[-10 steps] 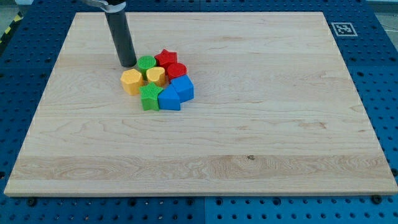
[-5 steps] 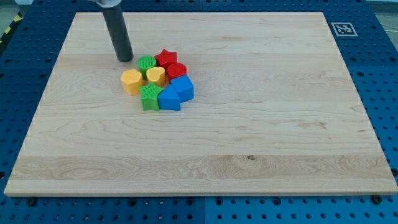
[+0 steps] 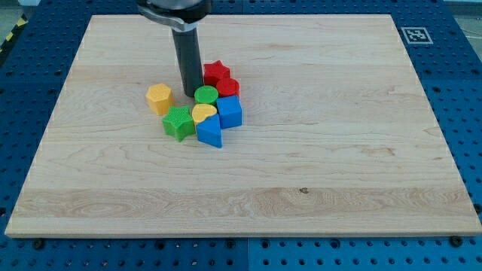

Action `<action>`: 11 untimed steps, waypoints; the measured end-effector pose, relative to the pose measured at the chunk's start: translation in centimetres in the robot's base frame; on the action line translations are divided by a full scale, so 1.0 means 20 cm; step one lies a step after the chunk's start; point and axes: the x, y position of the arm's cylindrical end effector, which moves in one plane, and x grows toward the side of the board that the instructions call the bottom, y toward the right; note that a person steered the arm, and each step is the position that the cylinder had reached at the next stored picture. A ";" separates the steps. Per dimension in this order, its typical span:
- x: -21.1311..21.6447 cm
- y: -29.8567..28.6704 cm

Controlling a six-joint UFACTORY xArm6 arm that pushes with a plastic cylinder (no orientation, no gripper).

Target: Push the green circle left to the blue cube

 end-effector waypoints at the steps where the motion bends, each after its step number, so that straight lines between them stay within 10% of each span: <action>1: 0.04 0.03; 11: 0.33 0.64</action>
